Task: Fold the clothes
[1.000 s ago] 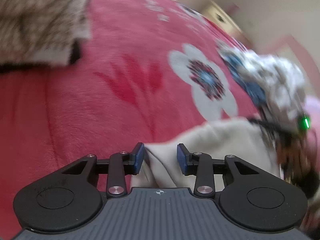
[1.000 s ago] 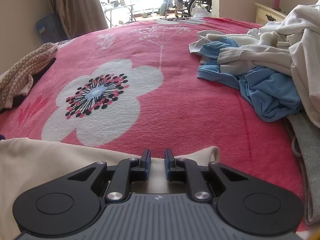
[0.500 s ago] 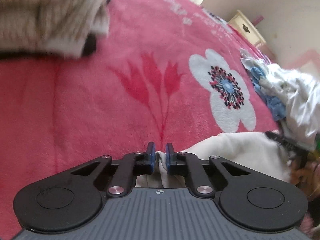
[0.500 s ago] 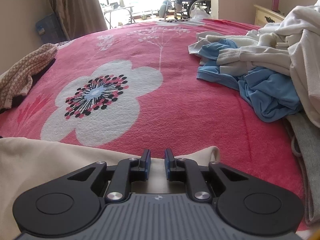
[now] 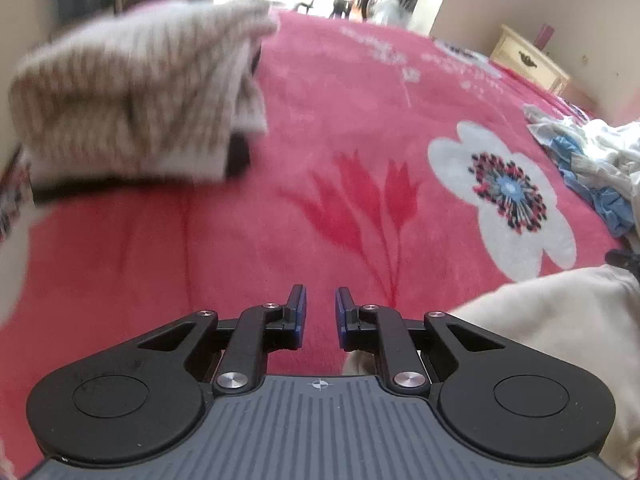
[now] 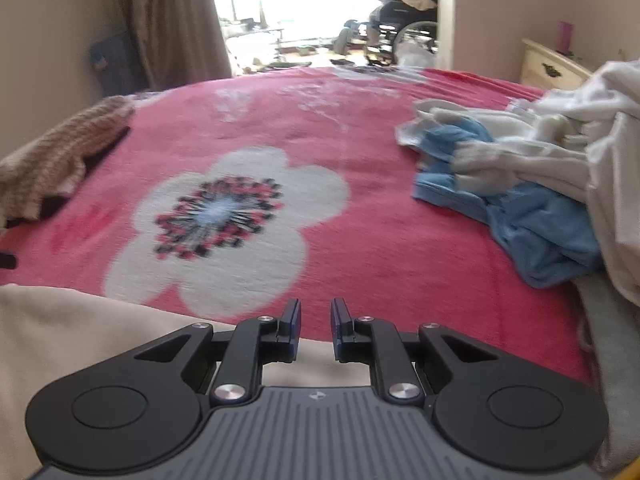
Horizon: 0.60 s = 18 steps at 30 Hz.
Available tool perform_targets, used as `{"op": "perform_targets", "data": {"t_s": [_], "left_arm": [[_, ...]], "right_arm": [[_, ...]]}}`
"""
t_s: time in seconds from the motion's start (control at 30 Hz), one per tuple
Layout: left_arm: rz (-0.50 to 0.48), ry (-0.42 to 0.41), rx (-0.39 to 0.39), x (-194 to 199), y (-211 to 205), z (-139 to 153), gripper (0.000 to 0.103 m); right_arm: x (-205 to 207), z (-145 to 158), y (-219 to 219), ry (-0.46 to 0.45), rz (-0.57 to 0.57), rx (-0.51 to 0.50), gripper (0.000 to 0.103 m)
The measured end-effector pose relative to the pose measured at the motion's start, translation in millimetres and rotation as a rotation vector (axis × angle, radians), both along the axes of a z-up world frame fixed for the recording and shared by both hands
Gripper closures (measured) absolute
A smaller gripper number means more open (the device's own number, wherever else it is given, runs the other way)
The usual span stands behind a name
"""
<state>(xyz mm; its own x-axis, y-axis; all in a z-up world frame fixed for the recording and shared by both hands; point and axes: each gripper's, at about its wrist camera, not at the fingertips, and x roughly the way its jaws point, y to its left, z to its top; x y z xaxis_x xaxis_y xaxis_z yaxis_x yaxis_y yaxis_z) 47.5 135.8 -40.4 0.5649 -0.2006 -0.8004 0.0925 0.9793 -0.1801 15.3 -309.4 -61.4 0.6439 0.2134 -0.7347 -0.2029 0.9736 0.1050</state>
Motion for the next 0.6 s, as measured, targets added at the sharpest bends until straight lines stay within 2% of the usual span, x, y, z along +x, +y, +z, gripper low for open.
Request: {"op": "perform_targets", "data": {"t_s": [0.13,0.17,0.23,0.27,0.3,0.37,0.5,0.6], "left_arm": [[-0.138,-0.04,0.014,-1.7,-40.6,4.4,0.085],[-0.179,-0.044,0.023,-3.8,-53.0,3.3,0.083],[-0.236,-0.052,0.098,-10.0,-72.6,-3.7,0.081],[-0.251,-0.059,0.135,-13.2,-79.4,-7.0,0.081],[-0.251,-0.063,0.147,-15.5,-81.0,-8.5,0.081],[-0.251,-0.071,0.14,-19.6,-80.4,-2.1,0.081],[-0.312,-0.152,0.143,-41.2,-94.4,26.8,0.079],[-0.387,-0.19,0.13,-64.3,-116.0,40.4,0.077]], "right_arm": [[-3.4,-9.7,5.7,0.046,0.054,-0.009,0.088],[-5.0,-13.3,1.2,0.048,0.026,-0.055,0.088],[-7.5,-10.8,-20.2,0.048,-0.074,-0.098,0.089],[-9.3,-4.1,-34.8,0.055,-0.131,-0.07,0.093],[-13.9,4.7,-48.3,0.058,-0.173,-0.022,0.092],[-28.5,22.7,-55.9,0.039,-0.194,-0.027,0.086],[-66.4,53.2,-34.3,0.002,-0.058,0.005,0.086],[-93.8,60.7,-8.8,-0.004,0.05,0.024,0.085]]}}
